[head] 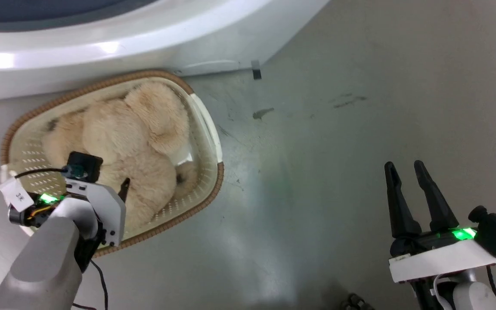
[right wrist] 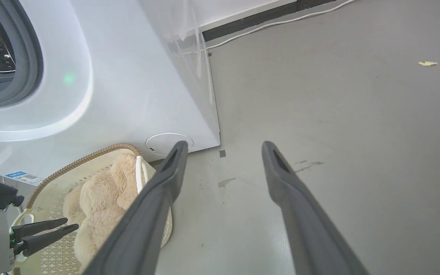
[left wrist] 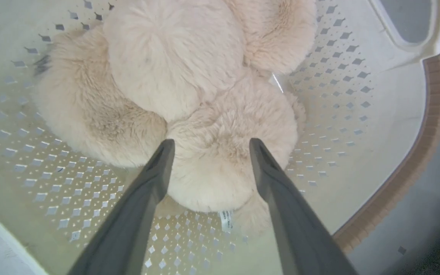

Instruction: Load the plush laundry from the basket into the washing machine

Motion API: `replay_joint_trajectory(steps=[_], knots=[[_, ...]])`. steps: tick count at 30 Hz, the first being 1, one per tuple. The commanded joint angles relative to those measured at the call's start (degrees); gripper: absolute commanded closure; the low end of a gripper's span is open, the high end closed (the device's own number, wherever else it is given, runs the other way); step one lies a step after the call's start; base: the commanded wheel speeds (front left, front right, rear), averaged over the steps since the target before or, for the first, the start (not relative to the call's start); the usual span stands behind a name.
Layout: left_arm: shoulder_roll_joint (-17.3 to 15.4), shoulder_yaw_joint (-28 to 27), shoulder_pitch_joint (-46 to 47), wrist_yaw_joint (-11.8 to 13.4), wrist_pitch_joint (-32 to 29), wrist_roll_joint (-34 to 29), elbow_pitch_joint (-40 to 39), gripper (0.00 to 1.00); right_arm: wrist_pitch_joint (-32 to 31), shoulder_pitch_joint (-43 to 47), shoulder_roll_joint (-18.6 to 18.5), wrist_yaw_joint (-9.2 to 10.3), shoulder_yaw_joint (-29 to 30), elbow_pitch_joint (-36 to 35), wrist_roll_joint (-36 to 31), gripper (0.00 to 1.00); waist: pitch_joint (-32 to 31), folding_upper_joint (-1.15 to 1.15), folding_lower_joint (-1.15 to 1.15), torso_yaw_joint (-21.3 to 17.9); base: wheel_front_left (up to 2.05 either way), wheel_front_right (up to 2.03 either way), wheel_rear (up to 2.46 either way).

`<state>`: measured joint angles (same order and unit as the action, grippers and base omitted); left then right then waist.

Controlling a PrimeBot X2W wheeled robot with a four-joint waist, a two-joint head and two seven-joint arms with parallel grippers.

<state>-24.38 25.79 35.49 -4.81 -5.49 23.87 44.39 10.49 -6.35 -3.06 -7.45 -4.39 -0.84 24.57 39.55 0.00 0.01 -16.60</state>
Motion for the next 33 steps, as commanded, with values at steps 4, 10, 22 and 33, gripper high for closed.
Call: replay_joint_trajectory(steps=[4,10,22,33], knots=[[-1.13,2.21,3.68,-0.61,-0.26,1.83,3.45,0.0,1.03,-1.28,0.14,-0.03,-0.48,-0.39,2.0,0.0,3.1,0.0,-0.01,-1.52,0.0,0.0,0.0],[-2.21,4.95,7.24,-1.07,-0.53,3.18,7.16,0.0,1.74,-1.61,0.15,-0.03,-1.34,-0.65,3.67,0.0,5.96,0.0,-0.01,-2.8,0.0,0.0,0.0],[-3.2,10.91,16.05,-1.02,0.34,5.94,16.71,0.0,3.41,-0.98,0.17,-0.03,-2.08,-1.38,8.18,0.0,12.8,0.0,-0.01,-5.56,0.0,0.0,0.0],[-5.0,13.7,19.42,-1.56,2.66,9.48,24.55,1.0,4.51,-1.74,0.18,-0.03,-2.79,-1.12,10.86,0.0,15.94,0.0,-0.01,-7.7,0.0,0.0,0.0]])
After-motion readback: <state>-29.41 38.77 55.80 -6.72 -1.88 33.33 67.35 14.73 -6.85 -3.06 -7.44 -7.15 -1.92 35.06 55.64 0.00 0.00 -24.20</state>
